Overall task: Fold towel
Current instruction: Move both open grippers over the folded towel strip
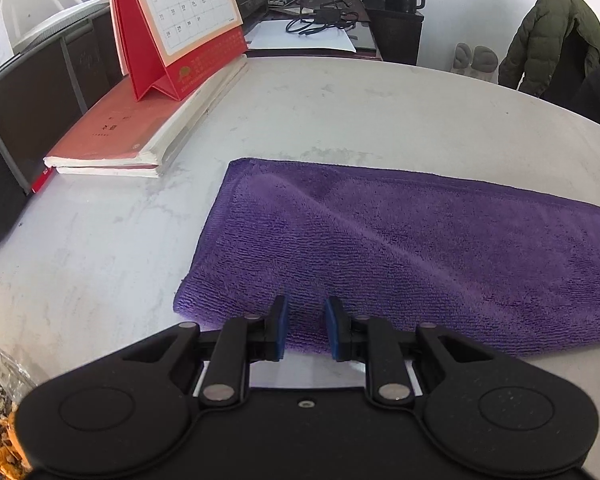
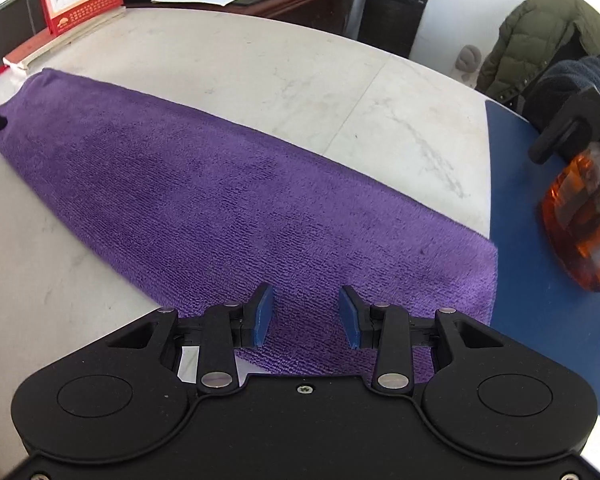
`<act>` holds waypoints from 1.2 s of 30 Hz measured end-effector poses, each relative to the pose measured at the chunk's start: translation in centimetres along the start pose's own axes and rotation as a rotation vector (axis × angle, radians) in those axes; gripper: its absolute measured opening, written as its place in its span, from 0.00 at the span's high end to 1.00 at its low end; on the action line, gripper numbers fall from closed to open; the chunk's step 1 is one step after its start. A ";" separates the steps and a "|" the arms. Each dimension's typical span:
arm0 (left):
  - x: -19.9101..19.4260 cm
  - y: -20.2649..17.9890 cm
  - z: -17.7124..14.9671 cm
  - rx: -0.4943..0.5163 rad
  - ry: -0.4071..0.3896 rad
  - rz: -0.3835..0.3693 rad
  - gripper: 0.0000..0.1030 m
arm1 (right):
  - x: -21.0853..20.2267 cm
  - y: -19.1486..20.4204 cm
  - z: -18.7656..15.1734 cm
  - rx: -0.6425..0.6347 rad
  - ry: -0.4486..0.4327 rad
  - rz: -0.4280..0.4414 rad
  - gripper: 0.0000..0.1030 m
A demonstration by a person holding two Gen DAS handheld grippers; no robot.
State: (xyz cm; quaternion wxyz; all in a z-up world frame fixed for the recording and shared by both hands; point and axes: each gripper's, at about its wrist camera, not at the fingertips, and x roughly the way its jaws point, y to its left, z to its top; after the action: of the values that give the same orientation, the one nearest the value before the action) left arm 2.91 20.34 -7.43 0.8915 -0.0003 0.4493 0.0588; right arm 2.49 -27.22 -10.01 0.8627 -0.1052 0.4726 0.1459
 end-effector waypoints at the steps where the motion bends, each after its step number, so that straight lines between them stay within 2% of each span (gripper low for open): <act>1: -0.3 0.0 -0.4 -0.001 0.003 0.000 0.82 | -0.1 -0.3 -0.1 0.032 0.005 0.012 0.65; 6: -1.9 -0.1 -2.4 0.001 0.019 -0.006 0.82 | -0.8 -0.2 -0.9 0.032 0.024 0.018 0.65; 18: -7.7 -0.7 -10.1 -0.025 0.062 -0.031 0.82 | -5.9 2.2 -7.3 -0.023 0.093 0.066 0.64; 25: -9.1 -0.5 -12.0 -0.054 0.059 -0.034 0.82 | -7.5 3.0 -8.9 -0.050 0.142 0.074 0.64; 30: -8.8 -0.2 -11.6 -0.043 0.052 -0.037 0.81 | -7.1 3.2 -7.0 -0.119 0.195 0.089 0.64; 33: -9.1 0.3 -11.6 -0.045 0.027 -0.025 0.81 | -8.1 5.1 -3.3 -0.213 0.127 0.127 0.64; 36: -9.3 1.1 -11.4 -0.074 -0.002 -0.031 0.81 | -9.2 9.6 2.5 -0.346 -0.007 0.227 0.64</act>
State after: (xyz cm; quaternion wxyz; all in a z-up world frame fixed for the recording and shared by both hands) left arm -11.83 19.86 -6.73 0.8920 -0.0403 0.4460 0.0618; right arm -3.62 -18.81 -1.37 0.8115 -0.1970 0.4462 0.3217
